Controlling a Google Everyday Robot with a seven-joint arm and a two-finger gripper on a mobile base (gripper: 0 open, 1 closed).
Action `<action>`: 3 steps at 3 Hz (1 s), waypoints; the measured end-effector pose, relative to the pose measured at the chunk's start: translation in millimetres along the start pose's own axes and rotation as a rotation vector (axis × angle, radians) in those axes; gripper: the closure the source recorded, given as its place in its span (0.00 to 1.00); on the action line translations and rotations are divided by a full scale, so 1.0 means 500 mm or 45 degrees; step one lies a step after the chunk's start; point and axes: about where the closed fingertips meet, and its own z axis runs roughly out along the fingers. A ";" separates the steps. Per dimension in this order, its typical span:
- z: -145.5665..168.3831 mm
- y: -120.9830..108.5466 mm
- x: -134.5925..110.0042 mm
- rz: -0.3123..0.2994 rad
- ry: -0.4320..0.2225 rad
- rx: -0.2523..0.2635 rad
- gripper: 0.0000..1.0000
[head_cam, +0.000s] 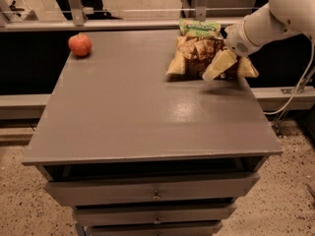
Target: Move brown chip bag near green rice chip bag
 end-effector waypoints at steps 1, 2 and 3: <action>-0.032 -0.001 -0.023 0.004 -0.079 0.020 0.00; -0.055 0.009 -0.048 0.005 -0.164 0.027 0.00; -0.102 0.005 -0.062 0.011 -0.255 0.057 0.00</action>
Offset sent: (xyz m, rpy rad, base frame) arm -0.0243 0.0158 0.0564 0.1686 -0.1331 0.0458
